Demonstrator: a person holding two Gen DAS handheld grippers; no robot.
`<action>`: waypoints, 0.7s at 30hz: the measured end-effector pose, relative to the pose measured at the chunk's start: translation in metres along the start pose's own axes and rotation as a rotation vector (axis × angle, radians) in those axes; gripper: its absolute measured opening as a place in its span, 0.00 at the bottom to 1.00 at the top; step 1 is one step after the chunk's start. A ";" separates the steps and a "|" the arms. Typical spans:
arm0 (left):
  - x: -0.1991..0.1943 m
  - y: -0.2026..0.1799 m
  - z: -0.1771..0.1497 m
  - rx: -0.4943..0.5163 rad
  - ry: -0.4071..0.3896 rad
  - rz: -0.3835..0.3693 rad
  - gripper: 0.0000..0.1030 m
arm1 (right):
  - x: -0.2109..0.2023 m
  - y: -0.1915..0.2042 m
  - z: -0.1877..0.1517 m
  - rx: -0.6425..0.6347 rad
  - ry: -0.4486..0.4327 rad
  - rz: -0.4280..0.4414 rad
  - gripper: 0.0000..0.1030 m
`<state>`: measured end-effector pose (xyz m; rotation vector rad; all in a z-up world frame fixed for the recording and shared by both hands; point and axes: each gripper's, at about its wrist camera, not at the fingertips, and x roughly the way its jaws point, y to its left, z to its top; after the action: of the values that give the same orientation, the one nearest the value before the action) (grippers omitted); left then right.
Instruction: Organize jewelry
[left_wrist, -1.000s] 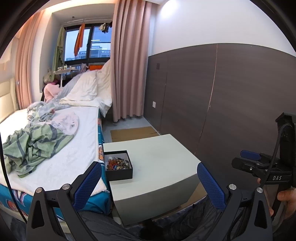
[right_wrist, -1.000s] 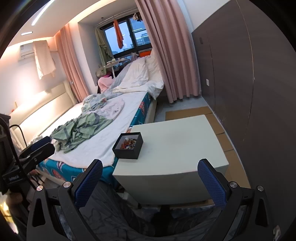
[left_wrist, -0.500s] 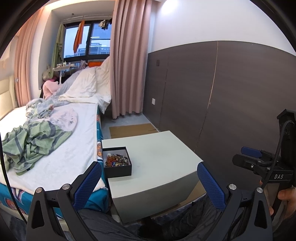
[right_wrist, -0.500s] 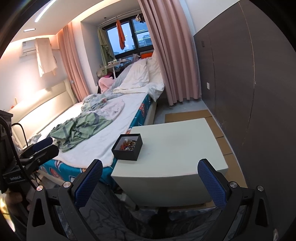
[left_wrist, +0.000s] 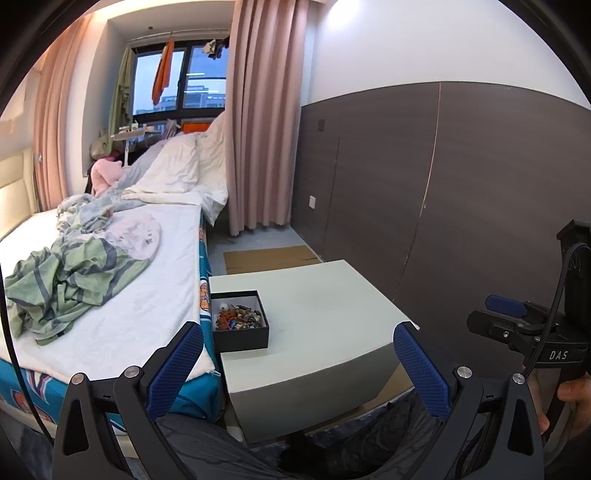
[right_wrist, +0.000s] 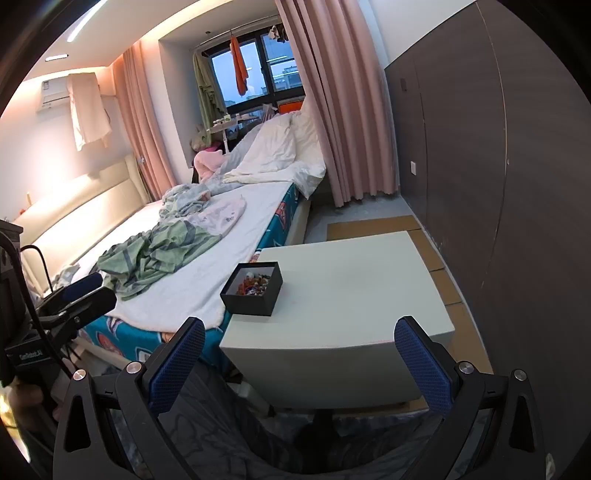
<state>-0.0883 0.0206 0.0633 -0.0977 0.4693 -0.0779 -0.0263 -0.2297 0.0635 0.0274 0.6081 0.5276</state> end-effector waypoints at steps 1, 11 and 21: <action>0.000 0.000 0.000 -0.001 0.000 0.002 1.00 | 0.001 0.000 -0.001 -0.002 0.001 0.000 1.00; -0.002 0.001 0.000 -0.003 -0.009 0.012 1.00 | 0.004 0.002 -0.002 -0.009 0.007 -0.007 1.00; -0.005 -0.002 0.000 0.014 -0.024 0.040 1.00 | 0.004 0.002 -0.002 -0.009 0.009 -0.006 1.00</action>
<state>-0.0925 0.0195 0.0653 -0.0757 0.4470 -0.0406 -0.0258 -0.2265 0.0597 0.0145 0.6142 0.5248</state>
